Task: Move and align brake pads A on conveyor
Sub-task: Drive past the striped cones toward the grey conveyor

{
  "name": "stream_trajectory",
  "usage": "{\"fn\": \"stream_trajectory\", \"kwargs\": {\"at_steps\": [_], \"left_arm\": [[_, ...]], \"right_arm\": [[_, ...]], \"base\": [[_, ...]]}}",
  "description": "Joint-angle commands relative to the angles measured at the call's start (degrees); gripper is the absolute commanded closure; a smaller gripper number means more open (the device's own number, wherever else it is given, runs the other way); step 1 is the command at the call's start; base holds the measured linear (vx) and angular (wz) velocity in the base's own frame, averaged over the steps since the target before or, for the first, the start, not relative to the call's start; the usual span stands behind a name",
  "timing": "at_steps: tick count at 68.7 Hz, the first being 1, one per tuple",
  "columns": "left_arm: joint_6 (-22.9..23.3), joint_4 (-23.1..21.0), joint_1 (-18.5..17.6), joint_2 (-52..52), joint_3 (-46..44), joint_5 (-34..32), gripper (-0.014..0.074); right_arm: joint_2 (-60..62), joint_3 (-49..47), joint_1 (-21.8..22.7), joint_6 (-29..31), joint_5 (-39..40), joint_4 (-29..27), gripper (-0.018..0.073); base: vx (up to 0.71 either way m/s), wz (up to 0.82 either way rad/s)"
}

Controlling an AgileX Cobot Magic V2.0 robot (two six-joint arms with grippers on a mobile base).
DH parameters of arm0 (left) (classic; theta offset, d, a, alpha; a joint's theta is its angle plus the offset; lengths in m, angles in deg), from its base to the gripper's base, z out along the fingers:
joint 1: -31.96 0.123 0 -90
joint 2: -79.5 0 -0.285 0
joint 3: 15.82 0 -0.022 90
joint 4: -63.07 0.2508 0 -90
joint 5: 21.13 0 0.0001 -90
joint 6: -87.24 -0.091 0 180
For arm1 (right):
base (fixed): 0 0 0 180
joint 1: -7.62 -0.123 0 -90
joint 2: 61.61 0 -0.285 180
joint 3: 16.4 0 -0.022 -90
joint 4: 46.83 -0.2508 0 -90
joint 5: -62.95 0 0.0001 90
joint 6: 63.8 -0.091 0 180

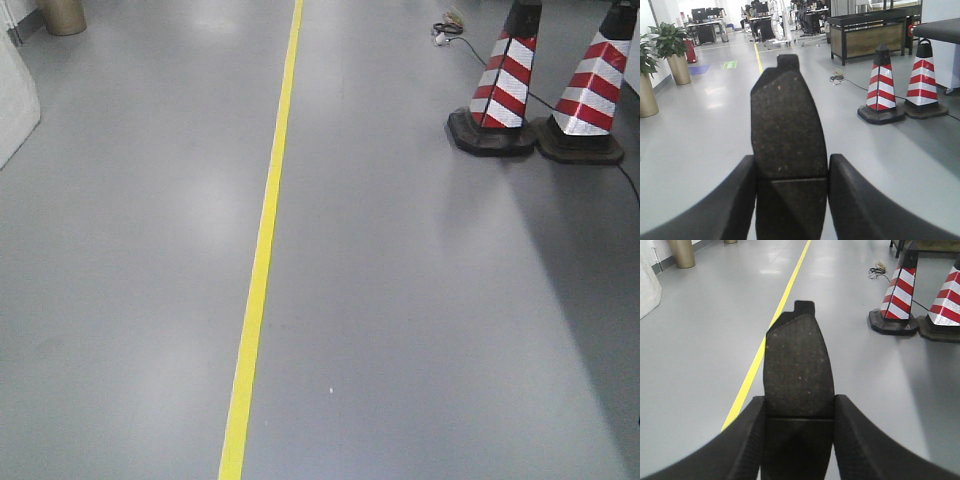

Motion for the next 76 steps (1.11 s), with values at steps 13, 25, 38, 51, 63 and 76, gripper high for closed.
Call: {"fn": "stream_trajectory", "kwargs": {"at_steps": [13,25,38,51,63,76], "left_arm": [[0.4,-1.0,-0.3,0.4,-1.9,-5.4,0.054],[0.4,-1.0,-0.3,0.4,-1.9,-5.4,0.054],[0.4,-1.0,-0.3,0.4,-1.9,-5.4,0.054],[0.4,-1.0,-0.3,0.4,-1.9,-5.4,0.054],[0.4,-1.0,-0.3,0.4,-1.9,-5.4,0.054],[0.4,-1.0,-0.3,0.4,-1.9,-5.4,0.054]], "right_arm": [[-0.2,-1.7,0.1,0.2,5.2,0.5,0.0523],[-0.2,-1.7,0.1,0.5,5.3,0.5,0.0523],[-0.2,-1.7,0.1,0.5,5.3,0.5,0.0523],[-0.2,-1.7,0.1,0.5,5.3,0.5,0.0523],[-0.2,-1.7,0.1,0.5,5.3,0.5,0.0523],[-0.2,-1.7,0.1,0.5,5.3,0.5,0.0523]], "base": [[0.64,0.02],[0.62,0.01],[0.63,-0.04],[0.64,-0.08],[0.64,-0.08],[0.65,-0.04]]}}
